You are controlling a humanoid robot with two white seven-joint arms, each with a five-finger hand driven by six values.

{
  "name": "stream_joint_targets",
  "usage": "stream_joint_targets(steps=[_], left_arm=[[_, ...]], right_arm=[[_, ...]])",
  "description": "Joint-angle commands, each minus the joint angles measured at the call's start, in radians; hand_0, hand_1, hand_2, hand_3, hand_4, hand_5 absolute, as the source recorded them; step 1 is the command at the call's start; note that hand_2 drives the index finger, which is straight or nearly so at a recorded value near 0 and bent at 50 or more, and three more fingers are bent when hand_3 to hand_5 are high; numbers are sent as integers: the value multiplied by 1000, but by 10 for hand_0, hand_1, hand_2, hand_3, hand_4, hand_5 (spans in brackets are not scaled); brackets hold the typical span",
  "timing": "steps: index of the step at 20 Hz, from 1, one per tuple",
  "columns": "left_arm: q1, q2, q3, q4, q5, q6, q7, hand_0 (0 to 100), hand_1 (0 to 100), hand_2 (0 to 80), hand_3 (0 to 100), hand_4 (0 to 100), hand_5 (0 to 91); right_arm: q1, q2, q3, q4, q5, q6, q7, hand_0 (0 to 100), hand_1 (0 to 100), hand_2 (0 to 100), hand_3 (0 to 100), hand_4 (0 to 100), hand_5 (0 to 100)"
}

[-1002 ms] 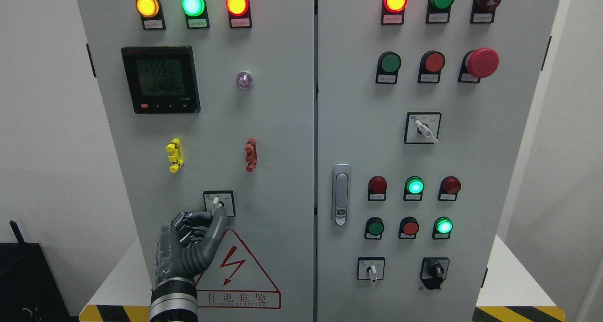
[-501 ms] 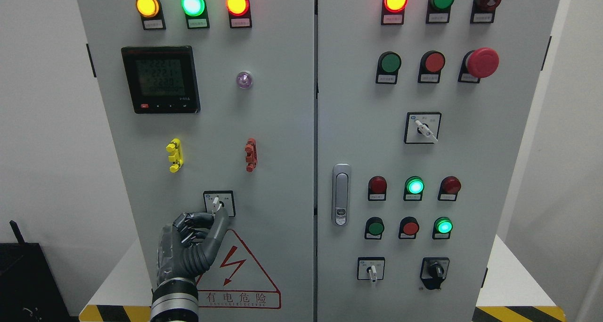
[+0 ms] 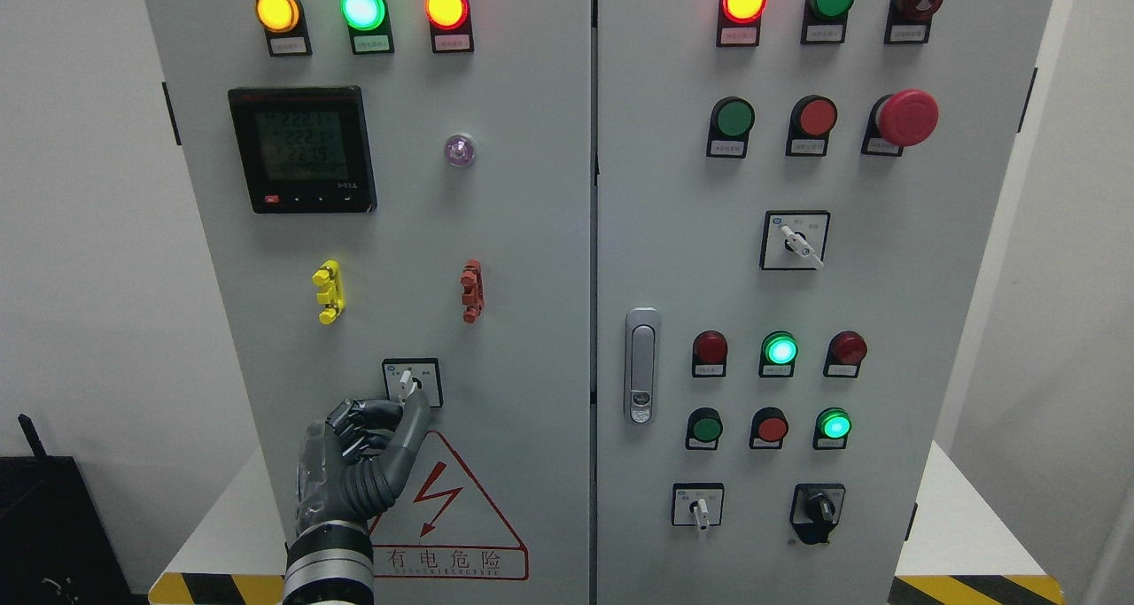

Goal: Turn on light switch 1

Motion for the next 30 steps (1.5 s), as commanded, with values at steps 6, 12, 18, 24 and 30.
stream_joint_targets(steps=[6,12,18,24,30], left_arm=[[-8,-1,0,0,-11,7,0,258,645,569,710,770,627],[-11,-1,0,0,-11,10,0,262,643,575,716,773,628],[-13,-1,0,0,-11,28,0,264,640,583,724,775,634],[-14,-1,-1,0,-13,30,0,265,639,585,726,779,641],[-22,-1,0,0,-20,42,-1,267,637,589,728,782,644]], right_arm=[[0,0,0,0,-25,0,0,0,0,0,0,0,0],[0,0,0,0,-25,0,0,0,0,0,0,0,0],[0,0,0,0,-25,0,0,0,0,0,0,0,0],[0,0,0,0,-25,0,0,0,0,0,0,0,0],[0,0,0,0,-25,0,0,0,0,0,0,0,0]])
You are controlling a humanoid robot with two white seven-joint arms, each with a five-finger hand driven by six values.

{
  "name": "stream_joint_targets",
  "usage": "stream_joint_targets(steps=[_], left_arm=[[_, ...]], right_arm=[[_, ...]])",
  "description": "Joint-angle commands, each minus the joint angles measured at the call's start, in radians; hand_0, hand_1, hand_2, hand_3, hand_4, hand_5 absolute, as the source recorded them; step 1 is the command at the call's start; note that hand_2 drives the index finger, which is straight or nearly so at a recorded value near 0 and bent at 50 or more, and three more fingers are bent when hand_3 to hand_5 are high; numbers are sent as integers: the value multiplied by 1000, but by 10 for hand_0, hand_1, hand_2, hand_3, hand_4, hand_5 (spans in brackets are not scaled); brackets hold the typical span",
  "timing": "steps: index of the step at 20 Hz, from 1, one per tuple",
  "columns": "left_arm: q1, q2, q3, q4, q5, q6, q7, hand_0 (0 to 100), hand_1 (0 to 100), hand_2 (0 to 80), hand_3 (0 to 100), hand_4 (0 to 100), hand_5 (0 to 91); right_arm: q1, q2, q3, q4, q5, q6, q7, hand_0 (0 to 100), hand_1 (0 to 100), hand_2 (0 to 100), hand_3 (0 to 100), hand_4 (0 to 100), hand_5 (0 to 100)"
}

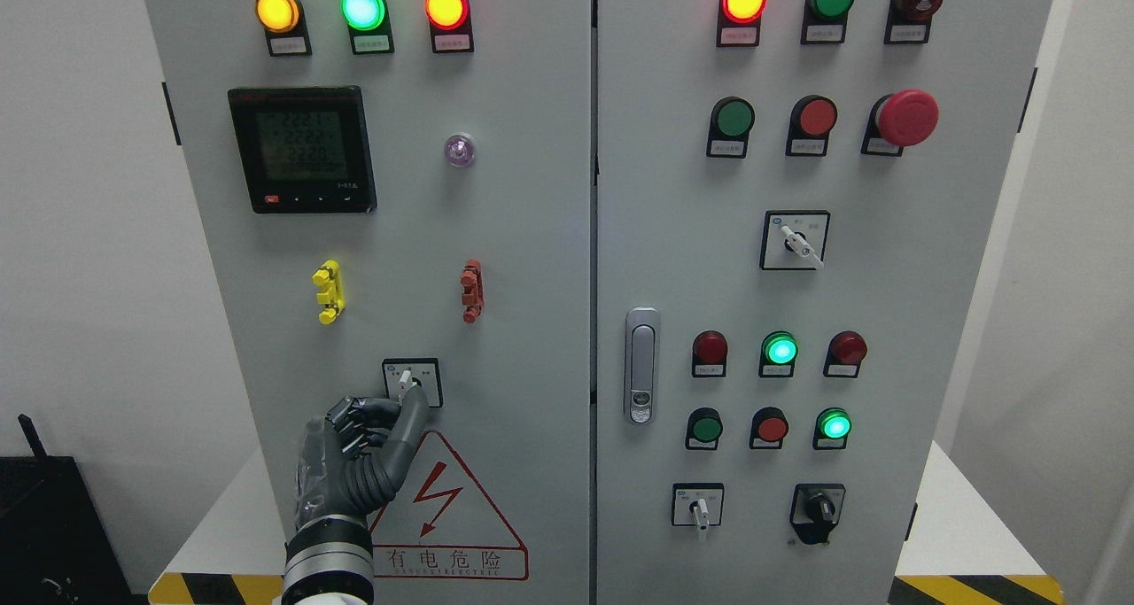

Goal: Turn on light switch 1

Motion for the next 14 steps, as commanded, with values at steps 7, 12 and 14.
stream_joint_targets(steps=[7,12,14], left_arm=[[-7,0,-1,6,-10,9,0,274,636,594,738,784,646],[-9,0,-1,8,-10,9,0,276,634,599,741,786,655],[-10,0,-1,8,-10,10,0,276,634,600,742,788,660]], right_arm=[[0,0,0,0,-25,0,0,0,0,0,0,0,0],[0,0,0,0,-25,0,0,0,0,0,0,0,0],[0,0,0,0,-25,0,0,0,0,0,0,0,0]])
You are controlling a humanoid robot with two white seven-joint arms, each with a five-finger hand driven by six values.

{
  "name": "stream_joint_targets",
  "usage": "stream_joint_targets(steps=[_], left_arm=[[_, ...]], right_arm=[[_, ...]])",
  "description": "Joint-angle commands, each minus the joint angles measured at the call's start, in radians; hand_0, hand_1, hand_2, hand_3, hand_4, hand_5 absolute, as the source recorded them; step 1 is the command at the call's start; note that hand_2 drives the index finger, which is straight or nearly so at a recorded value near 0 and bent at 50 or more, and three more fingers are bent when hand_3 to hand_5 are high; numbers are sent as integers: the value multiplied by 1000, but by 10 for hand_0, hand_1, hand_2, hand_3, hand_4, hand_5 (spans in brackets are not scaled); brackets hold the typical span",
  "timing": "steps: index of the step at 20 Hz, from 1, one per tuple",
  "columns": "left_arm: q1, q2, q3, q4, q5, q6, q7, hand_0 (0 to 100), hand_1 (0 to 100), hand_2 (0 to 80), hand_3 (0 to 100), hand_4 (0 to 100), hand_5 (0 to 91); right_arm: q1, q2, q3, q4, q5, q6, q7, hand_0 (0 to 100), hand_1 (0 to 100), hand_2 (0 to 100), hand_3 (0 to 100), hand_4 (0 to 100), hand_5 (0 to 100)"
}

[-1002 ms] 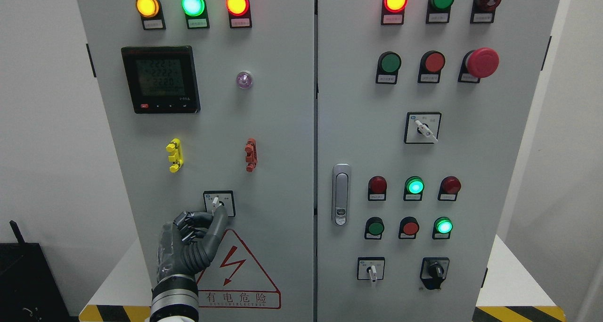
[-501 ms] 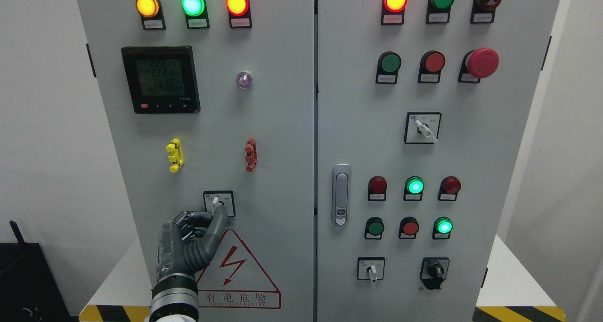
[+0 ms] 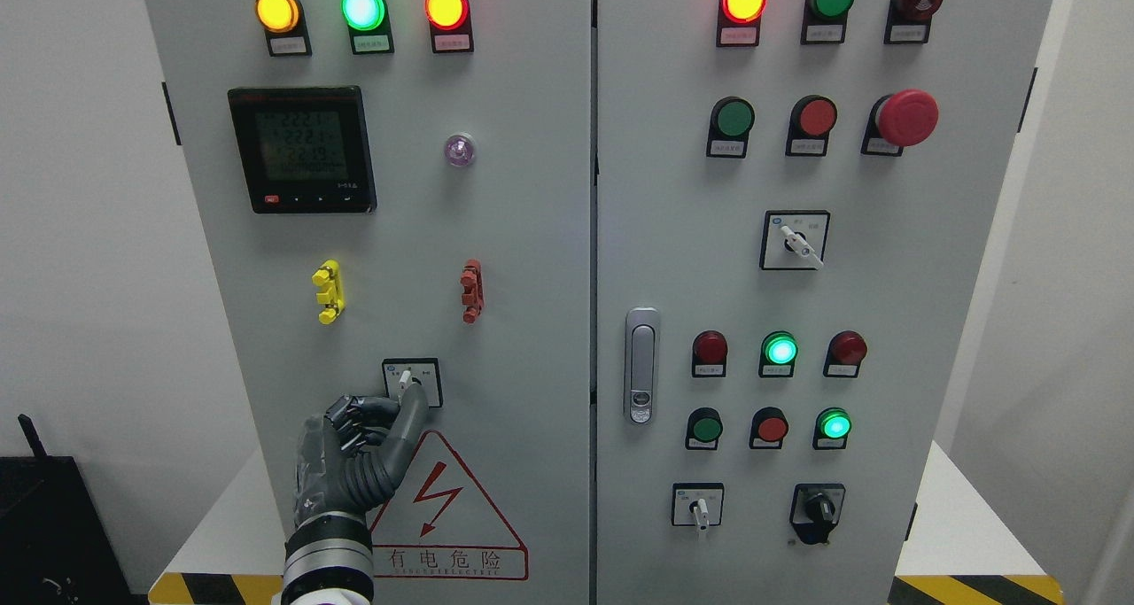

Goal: Turn on light switch 1

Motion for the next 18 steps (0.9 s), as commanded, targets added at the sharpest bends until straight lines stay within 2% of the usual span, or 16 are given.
stream_joint_targets(steps=[1,8,18], left_arm=[[-2,0,0,3,-2,1,1,277,634,600,742,788,660],[-2,0,0,5,-2,1,1,278,625,602,745,790,663],[-4,0,-2,5,-2,1,1,389,634,603,750,792,664]], right_arm=[[0,0,0,0,-25,0,0,0,0,0,0,0,0],[0,0,0,0,-25,0,0,0,0,0,0,0,0],[0,0,0,0,-25,0,0,0,0,0,0,0,0]])
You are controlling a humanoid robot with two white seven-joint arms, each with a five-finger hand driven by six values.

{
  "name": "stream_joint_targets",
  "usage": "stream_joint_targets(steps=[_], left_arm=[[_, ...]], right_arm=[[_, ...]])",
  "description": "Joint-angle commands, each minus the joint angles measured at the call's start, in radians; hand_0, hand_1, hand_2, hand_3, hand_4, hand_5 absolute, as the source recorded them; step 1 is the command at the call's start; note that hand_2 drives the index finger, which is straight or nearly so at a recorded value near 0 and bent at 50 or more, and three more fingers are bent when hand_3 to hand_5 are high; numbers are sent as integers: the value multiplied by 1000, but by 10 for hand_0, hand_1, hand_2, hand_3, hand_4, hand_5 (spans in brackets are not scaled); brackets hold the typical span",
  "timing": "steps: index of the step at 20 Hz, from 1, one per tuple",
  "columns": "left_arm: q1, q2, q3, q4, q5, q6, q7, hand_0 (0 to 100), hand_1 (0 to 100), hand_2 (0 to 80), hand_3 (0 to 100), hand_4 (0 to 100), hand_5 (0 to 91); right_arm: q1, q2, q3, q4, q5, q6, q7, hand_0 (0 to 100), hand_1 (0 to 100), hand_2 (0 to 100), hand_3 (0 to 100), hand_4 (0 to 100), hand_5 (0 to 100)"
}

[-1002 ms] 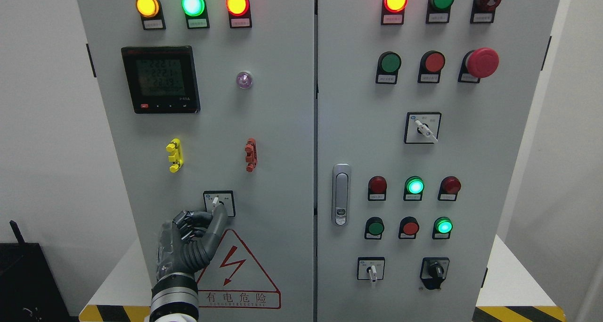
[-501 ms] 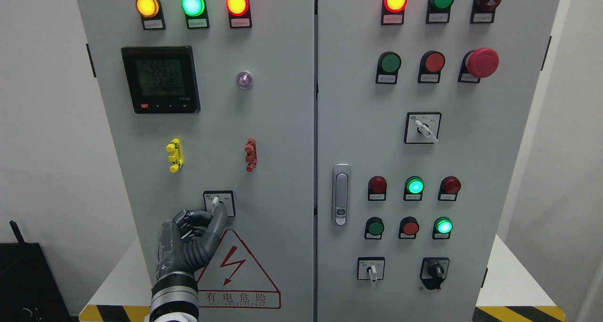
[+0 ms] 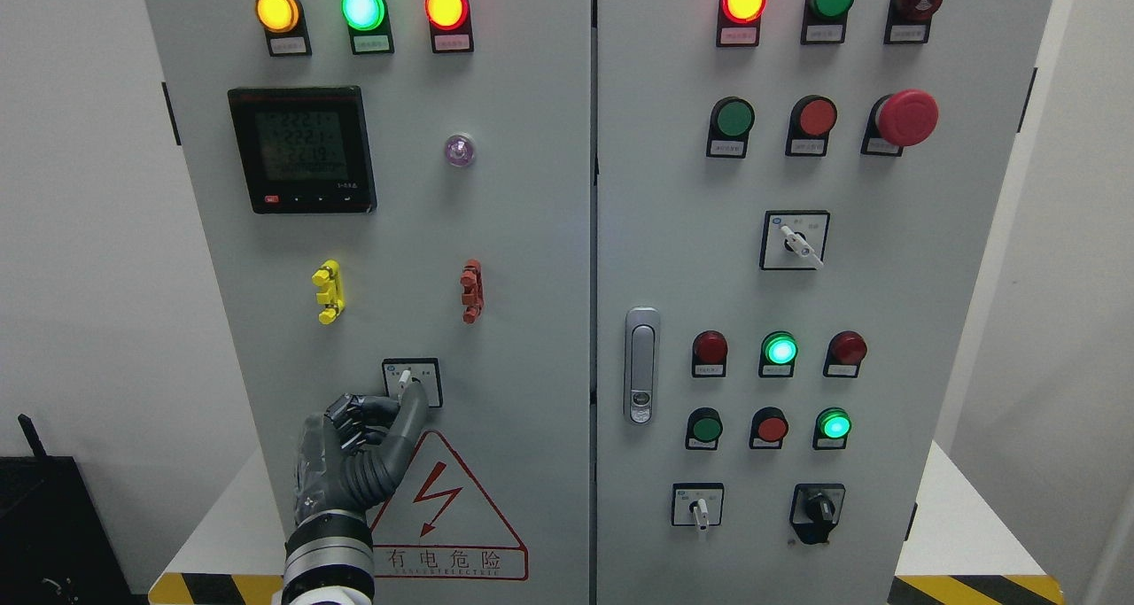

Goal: Turn on light switch 1

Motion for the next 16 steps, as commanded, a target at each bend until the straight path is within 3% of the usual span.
stream_joint_targets(steps=[1,16], left_arm=[[0,0,-1,1,0,0,1,391,633,603,749,792,664],[1,0,-5,1,4,0,-1,552,614,609,755,795,663]], right_arm=[[0,0,0,0,-25,0,0,0,0,0,0,0,0],[0,0,0,0,-25,0,0,0,0,0,0,0,0]])
